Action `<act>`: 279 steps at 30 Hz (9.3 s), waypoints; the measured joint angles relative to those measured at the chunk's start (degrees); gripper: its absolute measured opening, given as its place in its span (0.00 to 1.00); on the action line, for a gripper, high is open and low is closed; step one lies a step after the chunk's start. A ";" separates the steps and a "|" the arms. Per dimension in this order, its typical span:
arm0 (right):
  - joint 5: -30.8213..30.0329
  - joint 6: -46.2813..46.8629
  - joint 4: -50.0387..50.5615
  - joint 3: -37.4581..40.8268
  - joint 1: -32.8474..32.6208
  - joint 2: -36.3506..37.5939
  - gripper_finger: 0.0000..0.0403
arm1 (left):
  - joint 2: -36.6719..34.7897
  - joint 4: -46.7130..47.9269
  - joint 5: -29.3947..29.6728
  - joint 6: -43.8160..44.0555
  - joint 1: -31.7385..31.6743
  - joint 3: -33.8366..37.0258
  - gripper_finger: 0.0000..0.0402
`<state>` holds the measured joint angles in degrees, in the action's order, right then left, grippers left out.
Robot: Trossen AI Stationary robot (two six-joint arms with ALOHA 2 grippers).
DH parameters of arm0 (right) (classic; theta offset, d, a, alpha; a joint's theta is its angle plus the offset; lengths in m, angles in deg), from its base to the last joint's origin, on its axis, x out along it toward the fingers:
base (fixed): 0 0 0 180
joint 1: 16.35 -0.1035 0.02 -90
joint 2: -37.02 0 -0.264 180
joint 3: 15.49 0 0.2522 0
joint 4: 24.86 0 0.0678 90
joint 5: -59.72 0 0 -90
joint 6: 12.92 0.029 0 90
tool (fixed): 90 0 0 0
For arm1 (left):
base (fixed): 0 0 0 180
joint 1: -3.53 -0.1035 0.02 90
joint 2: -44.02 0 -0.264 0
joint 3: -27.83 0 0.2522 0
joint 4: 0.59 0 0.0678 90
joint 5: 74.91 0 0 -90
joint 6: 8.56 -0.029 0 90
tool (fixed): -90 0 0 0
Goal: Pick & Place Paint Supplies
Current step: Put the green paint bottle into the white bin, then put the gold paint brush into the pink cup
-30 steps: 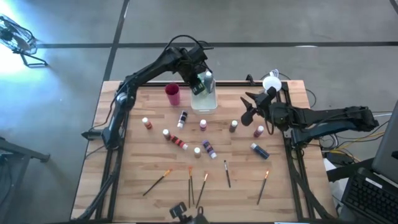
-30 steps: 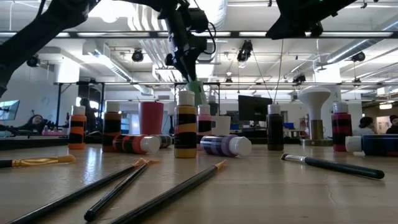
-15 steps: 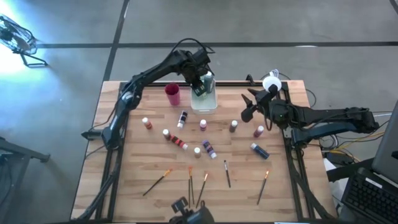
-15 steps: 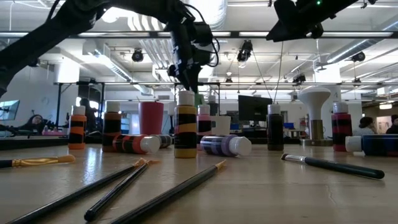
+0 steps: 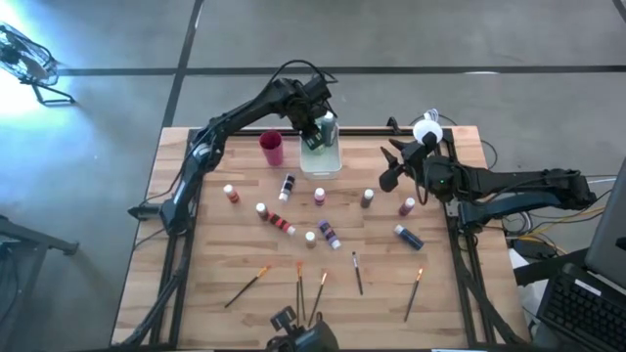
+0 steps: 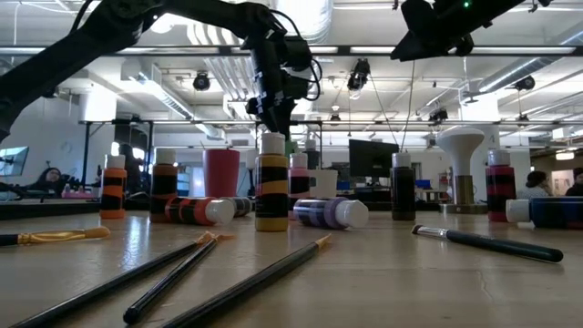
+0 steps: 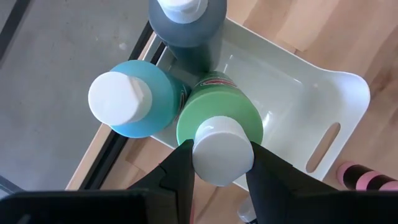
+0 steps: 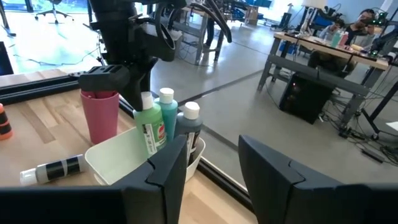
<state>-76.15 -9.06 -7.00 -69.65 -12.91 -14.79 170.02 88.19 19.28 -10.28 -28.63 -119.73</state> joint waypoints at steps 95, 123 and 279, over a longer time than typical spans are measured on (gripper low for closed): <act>6.88 2.42 5.86 -0.22 -0.07 -0.17 0.18 | -76.57 -63.76 28.10 13.17 45.39 90.05 0.57; 17.40 5.80 8.96 -0.33 -9.77 -0.38 0.20 | -68.90 -97.70 6.54 6.51 47.37 103.56 0.57; 18.93 18.64 40.06 -12.04 -11.06 -12.04 0.22 | -29.22 -27.01 11.31 71.62 61.89 71.47 0.51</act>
<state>-57.22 9.58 33.06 -81.70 -23.96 -26.84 140.80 61.18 30.59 61.34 33.26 -48.26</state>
